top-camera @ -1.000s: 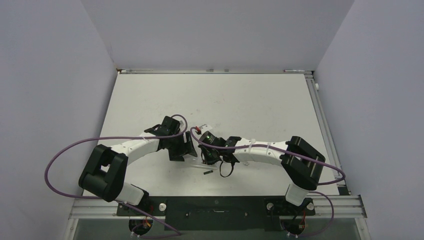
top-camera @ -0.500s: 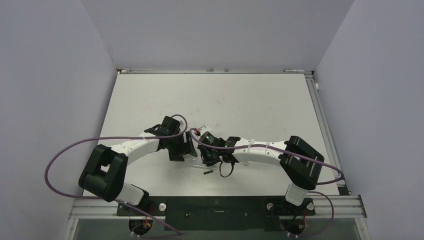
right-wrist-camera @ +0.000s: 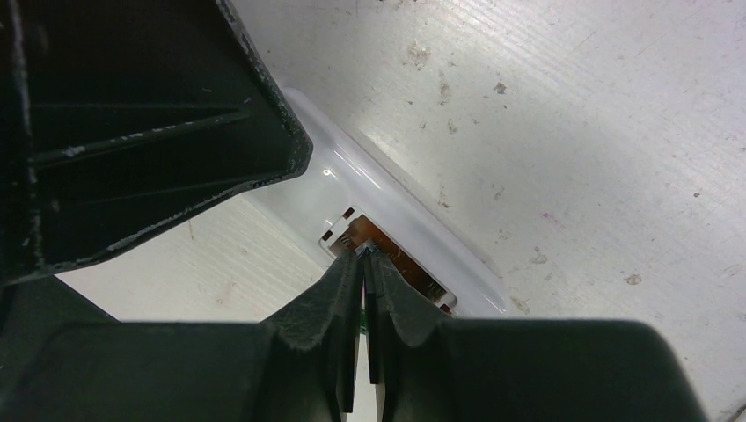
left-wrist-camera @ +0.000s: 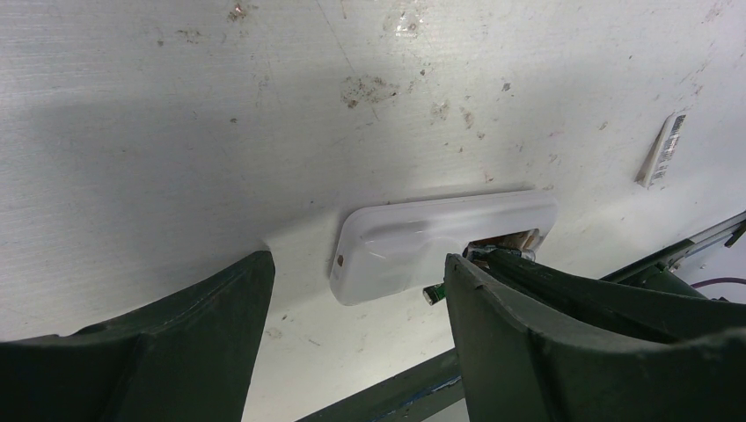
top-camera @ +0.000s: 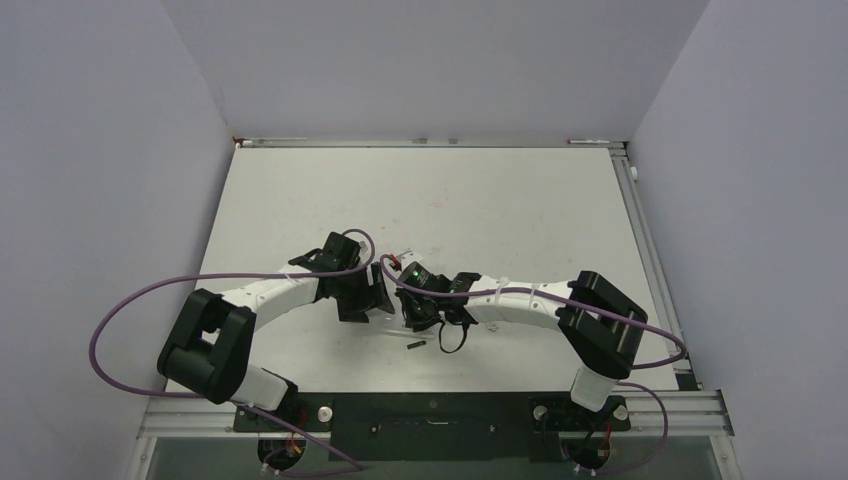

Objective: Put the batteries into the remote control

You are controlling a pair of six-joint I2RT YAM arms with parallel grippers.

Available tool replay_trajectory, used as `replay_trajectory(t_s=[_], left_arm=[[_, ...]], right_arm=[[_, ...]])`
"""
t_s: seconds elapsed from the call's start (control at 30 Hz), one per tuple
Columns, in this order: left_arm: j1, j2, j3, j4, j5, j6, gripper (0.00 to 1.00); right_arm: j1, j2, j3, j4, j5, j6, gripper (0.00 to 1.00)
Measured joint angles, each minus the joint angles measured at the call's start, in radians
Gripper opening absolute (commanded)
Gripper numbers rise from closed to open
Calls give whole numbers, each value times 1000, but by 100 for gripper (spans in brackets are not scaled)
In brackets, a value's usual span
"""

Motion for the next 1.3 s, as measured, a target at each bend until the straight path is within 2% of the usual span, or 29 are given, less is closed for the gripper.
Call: replay_trajectory(t_s=[1.3], left_arm=[[0, 2, 0, 1, 0, 0, 68]], right_arm=[[-24, -7, 0, 0, -7, -1, 9]])
